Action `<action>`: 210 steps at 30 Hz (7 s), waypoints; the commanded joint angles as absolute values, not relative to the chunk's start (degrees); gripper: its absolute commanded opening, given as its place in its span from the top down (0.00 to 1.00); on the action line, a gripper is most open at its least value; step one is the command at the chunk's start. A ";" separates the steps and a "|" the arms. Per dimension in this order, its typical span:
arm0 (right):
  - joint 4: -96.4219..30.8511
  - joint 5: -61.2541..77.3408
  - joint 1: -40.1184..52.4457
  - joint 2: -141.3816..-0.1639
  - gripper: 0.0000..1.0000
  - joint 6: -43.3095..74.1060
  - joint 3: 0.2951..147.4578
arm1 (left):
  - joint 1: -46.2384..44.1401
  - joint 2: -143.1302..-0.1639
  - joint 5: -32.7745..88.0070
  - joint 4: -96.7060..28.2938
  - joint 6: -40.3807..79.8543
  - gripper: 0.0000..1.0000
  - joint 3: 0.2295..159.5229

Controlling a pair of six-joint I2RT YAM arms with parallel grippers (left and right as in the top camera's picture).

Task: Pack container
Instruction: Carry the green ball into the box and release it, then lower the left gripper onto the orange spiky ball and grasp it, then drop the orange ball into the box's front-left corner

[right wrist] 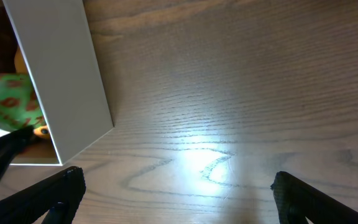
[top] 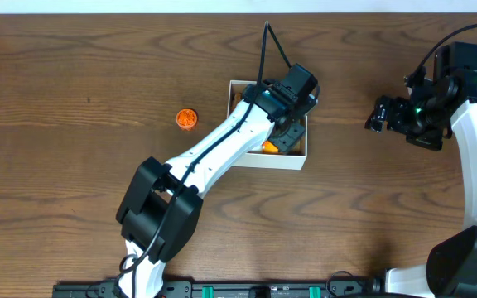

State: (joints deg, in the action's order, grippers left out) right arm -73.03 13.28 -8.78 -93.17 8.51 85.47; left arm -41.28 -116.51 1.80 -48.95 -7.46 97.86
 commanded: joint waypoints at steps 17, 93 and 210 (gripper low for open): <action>-72.82 13.30 -8.95 -93.27 0.01 7.64 85.36 | -38.15 -109.86 -6.33 -60.69 -2.72 0.39 98.13; -73.76 13.28 -8.95 -93.27 0.01 7.62 85.36 | -9.87 -118.78 5.32 -55.35 -0.23 0.42 99.53; -69.34 24.34 -8.93 -88.09 0.01 -4.49 85.52 | -27.09 -94.63 -4.71 -61.71 4.27 0.11 104.29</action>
